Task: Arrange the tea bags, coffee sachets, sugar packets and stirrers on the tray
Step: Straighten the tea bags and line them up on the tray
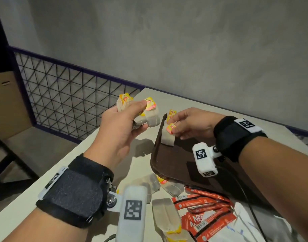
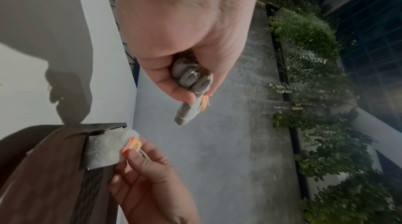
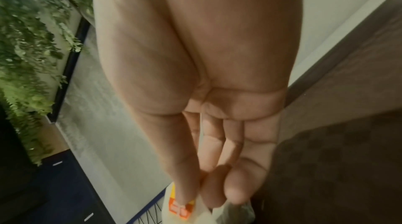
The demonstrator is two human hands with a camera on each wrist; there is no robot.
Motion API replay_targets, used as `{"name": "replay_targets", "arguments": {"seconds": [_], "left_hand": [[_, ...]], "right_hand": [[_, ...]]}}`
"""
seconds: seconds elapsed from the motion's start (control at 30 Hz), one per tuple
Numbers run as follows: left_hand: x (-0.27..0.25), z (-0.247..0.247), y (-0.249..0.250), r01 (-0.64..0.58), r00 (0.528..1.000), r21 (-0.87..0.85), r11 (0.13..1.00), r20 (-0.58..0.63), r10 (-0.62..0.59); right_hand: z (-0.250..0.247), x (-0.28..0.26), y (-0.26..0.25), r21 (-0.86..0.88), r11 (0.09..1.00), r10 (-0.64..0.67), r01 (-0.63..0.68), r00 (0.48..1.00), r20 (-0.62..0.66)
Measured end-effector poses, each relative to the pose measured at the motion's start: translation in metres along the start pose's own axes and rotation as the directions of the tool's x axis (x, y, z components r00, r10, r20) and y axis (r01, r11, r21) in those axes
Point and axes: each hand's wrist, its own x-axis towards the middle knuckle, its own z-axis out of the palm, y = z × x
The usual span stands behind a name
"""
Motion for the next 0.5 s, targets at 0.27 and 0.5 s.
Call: {"name": "replay_targets", "arguments": {"seconds": [0.27,0.5], "left_hand": [[-0.001,0.005,-0.001,0.005,1.0,-0.002,1.0,0.029,-0.005],[-0.002,0.004,-0.003,0.029,0.998,0.042,0.999,0.054,-0.031]], "right_hand": [[0.004,0.016,0.002,-0.192,0.981,-0.006,-0.013,0.995,-0.099],[0.009,0.017,-0.015,-0.403,0.915,-0.065,0.003,0.988,-0.14]]}}
